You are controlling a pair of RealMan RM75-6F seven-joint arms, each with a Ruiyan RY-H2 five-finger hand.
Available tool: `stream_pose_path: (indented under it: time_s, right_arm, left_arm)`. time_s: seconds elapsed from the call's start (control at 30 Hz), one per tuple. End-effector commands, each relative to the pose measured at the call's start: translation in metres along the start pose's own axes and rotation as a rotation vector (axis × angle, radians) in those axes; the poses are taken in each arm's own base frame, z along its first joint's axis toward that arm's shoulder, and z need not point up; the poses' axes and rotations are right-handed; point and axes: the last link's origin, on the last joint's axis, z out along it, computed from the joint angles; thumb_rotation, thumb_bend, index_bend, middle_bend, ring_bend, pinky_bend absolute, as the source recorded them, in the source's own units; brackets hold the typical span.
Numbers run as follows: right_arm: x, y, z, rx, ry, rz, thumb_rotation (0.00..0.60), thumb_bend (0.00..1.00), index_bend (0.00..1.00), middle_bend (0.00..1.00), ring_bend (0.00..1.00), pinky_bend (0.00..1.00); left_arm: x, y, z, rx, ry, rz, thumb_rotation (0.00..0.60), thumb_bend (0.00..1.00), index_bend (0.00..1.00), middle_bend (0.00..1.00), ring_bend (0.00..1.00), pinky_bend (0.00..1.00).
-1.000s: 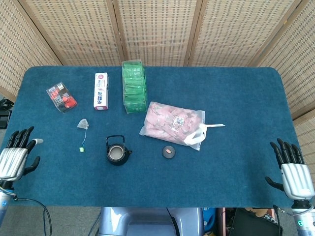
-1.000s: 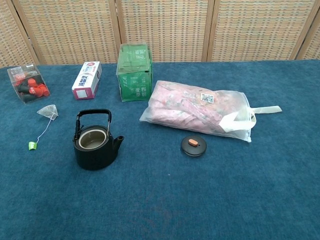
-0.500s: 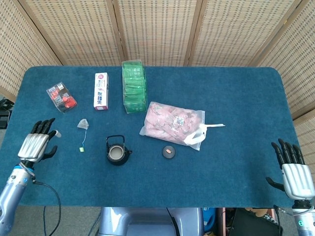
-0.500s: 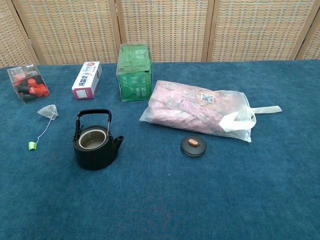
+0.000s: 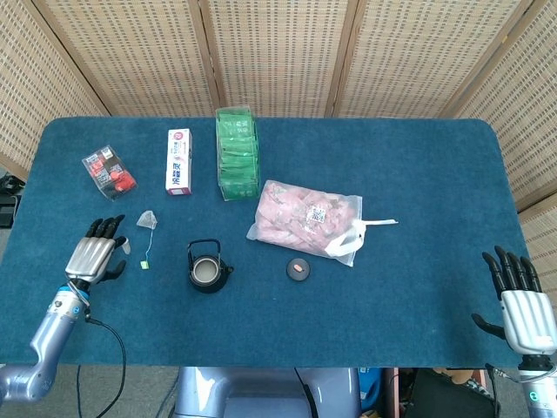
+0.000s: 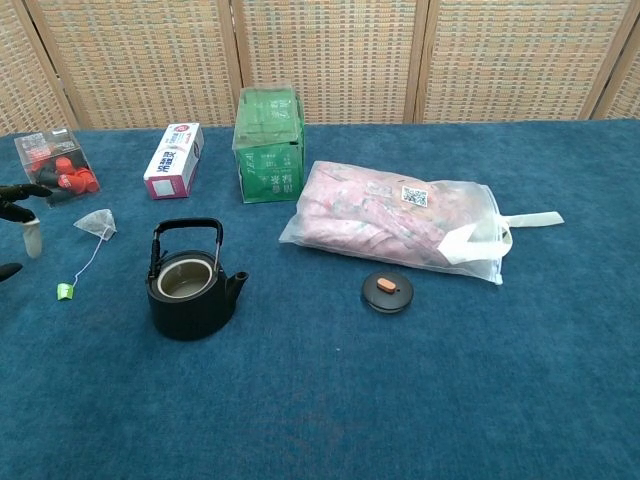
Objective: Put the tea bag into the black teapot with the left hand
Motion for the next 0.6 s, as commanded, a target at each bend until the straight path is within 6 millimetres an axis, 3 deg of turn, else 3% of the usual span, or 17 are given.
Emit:
stream_pose_path:
  time_s: [0.03, 0.6]
  right_arm:
    - [0.000, 0.001, -0.001, -0.002, -0.001, 0.001, 0.600, 0.06, 0.00, 0.03, 0.00, 0.00]
    - [0.000, 0.004, -0.003, -0.010, -0.006, 0.003, 0.600, 0.06, 0.00, 0.03, 0.00, 0.00]
  left_arm:
    - [-0.006, 0.003, 0.002, -0.001, -0.011, 0.001, 0.600, 0.42, 0.47, 0.01, 0.00, 0.00]
    - [-0.029, 0.022, 0.017, -0.007, -0.023, -0.011, 0.600, 0.42, 0.47, 0.01, 0.00, 0.00]
